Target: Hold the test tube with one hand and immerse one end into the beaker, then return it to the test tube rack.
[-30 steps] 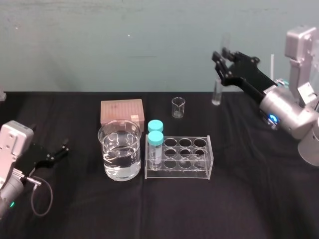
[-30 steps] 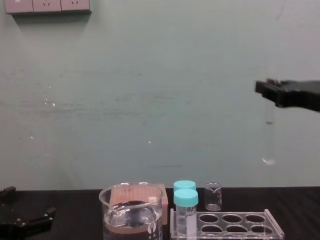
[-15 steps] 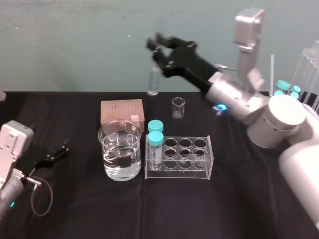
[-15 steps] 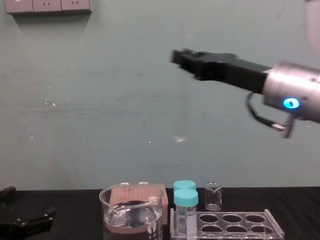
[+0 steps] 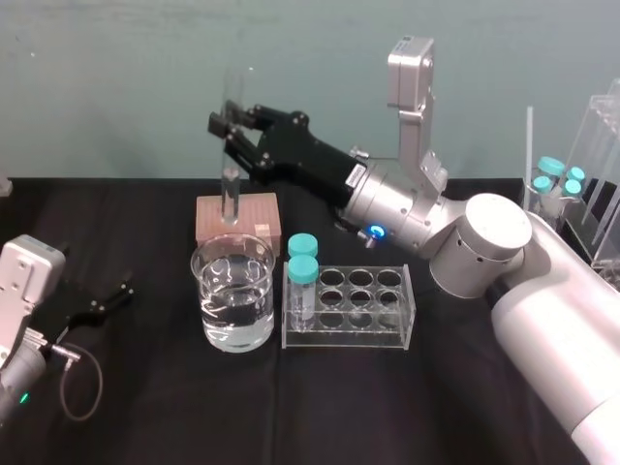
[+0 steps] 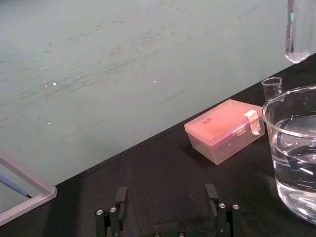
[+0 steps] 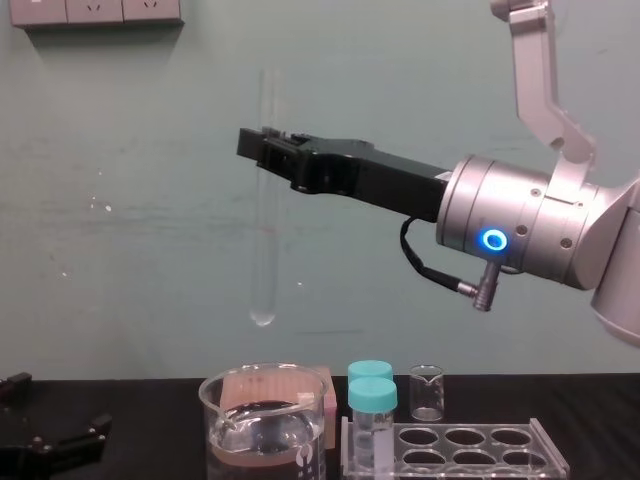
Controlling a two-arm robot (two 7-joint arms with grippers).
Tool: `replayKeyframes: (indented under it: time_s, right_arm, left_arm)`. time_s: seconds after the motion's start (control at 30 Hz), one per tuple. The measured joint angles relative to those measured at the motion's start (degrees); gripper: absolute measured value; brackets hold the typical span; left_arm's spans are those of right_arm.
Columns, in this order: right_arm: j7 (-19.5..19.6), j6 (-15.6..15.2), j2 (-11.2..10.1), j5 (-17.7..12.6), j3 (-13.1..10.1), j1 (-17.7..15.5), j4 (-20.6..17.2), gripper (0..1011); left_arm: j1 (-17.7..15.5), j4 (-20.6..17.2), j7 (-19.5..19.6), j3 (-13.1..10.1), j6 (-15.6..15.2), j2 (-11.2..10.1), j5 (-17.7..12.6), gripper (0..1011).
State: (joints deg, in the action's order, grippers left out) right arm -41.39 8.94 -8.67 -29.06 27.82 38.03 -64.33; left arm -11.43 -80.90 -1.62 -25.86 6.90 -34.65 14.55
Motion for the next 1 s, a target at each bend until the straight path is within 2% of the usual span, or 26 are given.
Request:
replayKeyframes:
  time_s: [0.23, 0.4, 1.0]
  right_arm:
    - [-1.01, -1.31, -1.65, -2.11, 0.83, -1.83, -2.99, 225]
    - [-0.96, -1.60, -2.53, -2.36, 1.61, -2.43, -3.23, 225]
    - [-1.09, -0.98, -2.46, -2.34, 4.71, -0.89, 2.45, 226]
  left_arm:
    - [0.00, 0.00, 0.00, 0.00, 0.00, 0.00, 0.00, 1000]
    - [0.00, 0.00, 0.00, 0.00, 0.00, 0.00, 0.00, 1000]
    - [0.00, 0.00, 0.00, 0.00, 0.00, 0.00, 0.00, 1000]
